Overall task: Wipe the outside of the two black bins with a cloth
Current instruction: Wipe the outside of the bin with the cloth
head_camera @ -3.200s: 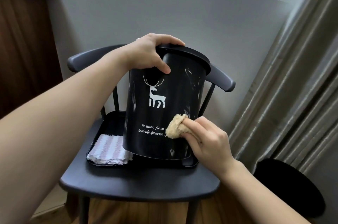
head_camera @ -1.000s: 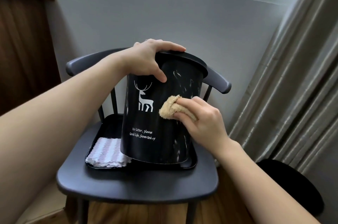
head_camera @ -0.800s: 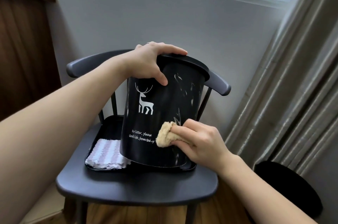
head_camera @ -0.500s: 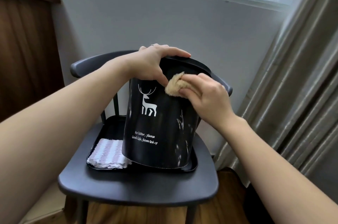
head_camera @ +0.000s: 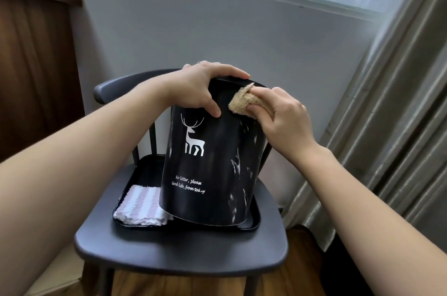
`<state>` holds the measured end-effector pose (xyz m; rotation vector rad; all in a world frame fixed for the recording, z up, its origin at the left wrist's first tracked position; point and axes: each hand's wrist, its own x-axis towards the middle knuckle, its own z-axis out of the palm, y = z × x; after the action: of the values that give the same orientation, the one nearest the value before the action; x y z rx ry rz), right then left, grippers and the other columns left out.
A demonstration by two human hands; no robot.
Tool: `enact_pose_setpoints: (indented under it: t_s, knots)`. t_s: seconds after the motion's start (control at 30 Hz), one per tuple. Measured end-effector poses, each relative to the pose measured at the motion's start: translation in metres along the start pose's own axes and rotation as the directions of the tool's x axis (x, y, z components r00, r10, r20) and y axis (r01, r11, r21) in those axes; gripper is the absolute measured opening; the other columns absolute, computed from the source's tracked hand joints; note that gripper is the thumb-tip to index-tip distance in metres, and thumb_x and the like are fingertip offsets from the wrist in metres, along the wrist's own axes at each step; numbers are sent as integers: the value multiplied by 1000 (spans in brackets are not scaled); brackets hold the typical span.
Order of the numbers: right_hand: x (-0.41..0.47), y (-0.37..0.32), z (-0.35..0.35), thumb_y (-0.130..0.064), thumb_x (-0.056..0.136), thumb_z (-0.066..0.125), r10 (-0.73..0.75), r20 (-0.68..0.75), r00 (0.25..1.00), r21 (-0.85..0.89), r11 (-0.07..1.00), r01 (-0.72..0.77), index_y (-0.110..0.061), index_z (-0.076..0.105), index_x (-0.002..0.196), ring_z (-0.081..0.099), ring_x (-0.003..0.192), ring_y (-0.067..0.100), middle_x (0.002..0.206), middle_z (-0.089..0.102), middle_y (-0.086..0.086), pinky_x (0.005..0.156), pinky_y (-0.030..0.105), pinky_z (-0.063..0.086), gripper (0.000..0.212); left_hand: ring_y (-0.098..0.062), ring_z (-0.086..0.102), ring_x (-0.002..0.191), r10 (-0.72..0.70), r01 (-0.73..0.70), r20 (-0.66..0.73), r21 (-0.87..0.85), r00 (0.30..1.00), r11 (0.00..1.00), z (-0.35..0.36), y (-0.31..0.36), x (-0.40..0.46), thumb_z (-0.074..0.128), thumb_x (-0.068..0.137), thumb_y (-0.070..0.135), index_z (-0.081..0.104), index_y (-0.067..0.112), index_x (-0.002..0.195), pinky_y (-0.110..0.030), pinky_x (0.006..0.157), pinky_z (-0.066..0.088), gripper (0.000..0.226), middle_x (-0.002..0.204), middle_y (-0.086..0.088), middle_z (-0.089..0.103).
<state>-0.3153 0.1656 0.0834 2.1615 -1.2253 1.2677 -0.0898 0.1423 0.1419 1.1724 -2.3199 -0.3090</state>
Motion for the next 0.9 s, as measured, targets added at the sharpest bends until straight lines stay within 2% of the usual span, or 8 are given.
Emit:
enact_pose_setpoints:
  t_s: [0.13, 0.23, 0.33, 0.43, 0.57, 0.7, 0.83, 0.9]
  knots:
    - [-23, -5, 1, -26, 93, 66, -173, 64, 983, 5, 985, 173, -20, 70, 119, 62, 75, 24, 87, 61, 1, 65, 39, 53, 27, -22, 36, 137, -16, 16, -3, 0, 1000, 1000, 0, -3, -1, 88, 70, 13, 43, 76, 124, -46, 118, 33, 94, 134, 14, 52]
    - [-37, -2, -1, -22, 93, 66, -282, 119, 952, -13, 958, 286, -17, 73, 115, 64, 74, 26, 87, 63, 3, 58, 41, 54, 23, -25, 37, 136, -25, 25, -3, -4, 1000, 1000, 0, -3, -2, 88, 69, 14, 42, 81, 119, -47, 117, 35, 95, 135, 11, 51]
    - [-22, -4, -4, -26, 93, 65, -198, 47, 979, -82, 976, 201, -21, 71, 116, 63, 77, 24, 88, 63, 1, 60, 35, 53, 25, -27, 39, 133, -34, 34, -2, -18, 999, 999, 1, -2, -1, 88, 68, 14, 43, 82, 118, -47, 115, 37, 96, 127, 19, 51]
    - [-4, -7, -4, -29, 93, 65, -78, -31, 997, -133, 988, 73, -26, 68, 119, 58, 76, 19, 87, 60, -2, 62, 25, 38, 27, -27, 40, 135, -18, 18, 13, -23, 1000, 1000, 2, 0, 0, 88, 66, 11, 45, 80, 118, -46, 116, 37, 97, 134, 17, 53]
    - [-21, -4, -7, -23, 91, 68, -159, 35, 987, -35, 986, 161, -18, 71, 116, 61, 74, 21, 86, 62, 1, 63, 36, 52, 25, -26, 46, 132, -9, 10, 18, -50, 1000, 999, 1, -1, 0, 89, 66, 8, 50, 74, 121, -47, 114, 39, 94, 132, 16, 56]
    - [-41, 1, -8, -26, 91, 69, -278, 99, 955, -60, 957, 285, -15, 74, 110, 63, 70, 24, 82, 63, 2, 54, 40, 53, 22, -29, 45, 130, -32, 33, 5, -63, 999, 997, 2, -1, 0, 89, 65, 10, 51, 75, 119, -49, 112, 41, 92, 125, 19, 55]
    - [-21, -1, -9, -26, 90, 68, -174, -20, 985, -132, 977, 170, -21, 72, 113, 62, 74, 20, 85, 63, -1, 59, 25, 45, 24, -28, 50, 128, -25, 28, 23, -119, 999, 993, 4, 1, 2, 86, 53, 22, 54, 74, 117, -48, 109, 46, 88, 122, 23, 58]
    - [-10, -2, -8, -27, 90, 69, -91, -56, 994, -132, 988, 83, -23, 71, 115, 61, 75, 20, 85, 62, -1, 61, 25, 43, 26, -26, 52, 128, -18, 22, 28, -145, 999, 989, 4, 0, 3, 82, 48, 26, 56, 71, 119, -47, 108, 47, 88, 127, 20, 60]
